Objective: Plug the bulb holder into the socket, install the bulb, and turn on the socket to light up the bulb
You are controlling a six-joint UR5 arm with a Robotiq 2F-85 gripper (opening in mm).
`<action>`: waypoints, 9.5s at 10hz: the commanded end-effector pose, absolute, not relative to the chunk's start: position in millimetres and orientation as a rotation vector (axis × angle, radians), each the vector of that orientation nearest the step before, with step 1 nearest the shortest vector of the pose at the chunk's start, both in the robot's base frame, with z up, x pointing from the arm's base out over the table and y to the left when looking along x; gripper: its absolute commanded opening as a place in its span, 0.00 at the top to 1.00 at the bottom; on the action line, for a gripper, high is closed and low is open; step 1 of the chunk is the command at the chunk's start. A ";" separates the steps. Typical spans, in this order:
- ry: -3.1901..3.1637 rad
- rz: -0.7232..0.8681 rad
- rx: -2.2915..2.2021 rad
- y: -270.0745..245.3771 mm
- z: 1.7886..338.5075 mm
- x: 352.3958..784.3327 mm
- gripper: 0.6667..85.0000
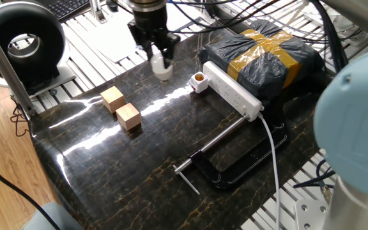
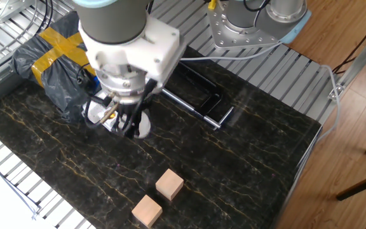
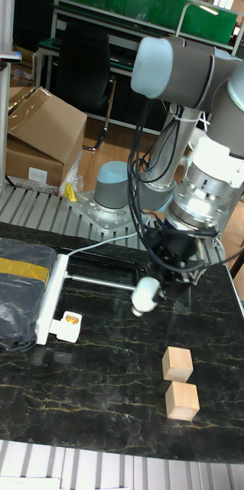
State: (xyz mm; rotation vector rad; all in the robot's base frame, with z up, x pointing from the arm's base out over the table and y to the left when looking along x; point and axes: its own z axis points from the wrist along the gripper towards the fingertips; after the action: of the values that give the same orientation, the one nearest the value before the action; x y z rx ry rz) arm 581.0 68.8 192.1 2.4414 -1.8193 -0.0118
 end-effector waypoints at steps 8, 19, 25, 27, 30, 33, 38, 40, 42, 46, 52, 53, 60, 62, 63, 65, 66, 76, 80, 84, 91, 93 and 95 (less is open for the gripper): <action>-1.404 0.068 2.730 -10.1 179.1 591.8 0.99; -1.262 0.040 2.753 -37.6 157.5 586.6 0.99; -1.368 0.060 2.713 -33.5 148.0 588.9 0.99; -1.383 0.050 2.701 -31.6 149.1 583.6 0.99; -1.480 0.101 2.714 -19.7 158.2 585.6 0.99; -1.490 0.154 2.713 -24.5 160.1 590.2 0.99; -1.500 0.163 2.721 -27.4 157.6 586.7 0.99; -1.493 0.186 2.721 -32.3 156.5 586.9 0.99; -1.495 0.191 2.725 -34.2 154.2 584.9 0.99; -1.410 0.216 2.781 -33.0 150.8 586.7 0.99; -1.307 0.202 2.818 -34.4 145.2 576.4 0.99; -1.301 0.207 2.813 -36.3 144.5 576.0 0.99; -1.320 0.165 2.803 -37.0 139.3 568.2 0.99; -1.304 0.151 2.775 -43.8 139.6 562.7 0.99; -1.318 0.156 2.761 -45.8 139.8 562.6 0.99; -1.346 0.184 2.721 -53.2 140.9 564.2 0.99; -1.379 0.157 2.716 -49.2 140.1 560.6 0.99; -1.473 0.148 2.726 -37.3 135.3 567.8 1.00; -1.470 0.150 2.725 -38.6 135.6 570.2 1.00; -1.475 0.153 2.725 -41.3 135.1 573.8 1.00; -1.467 0.134 2.719 -44.0 130.6 571.9 1.00; -1.472 0.141 2.718 -44.6 129.4 573.5 1.00; -1.480 0.135 2.718 -41.0 129.0 574.6 1.00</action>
State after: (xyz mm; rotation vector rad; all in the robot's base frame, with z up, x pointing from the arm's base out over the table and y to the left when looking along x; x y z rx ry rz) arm 572.9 -44.6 129.0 2.7128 -1.4630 0.1414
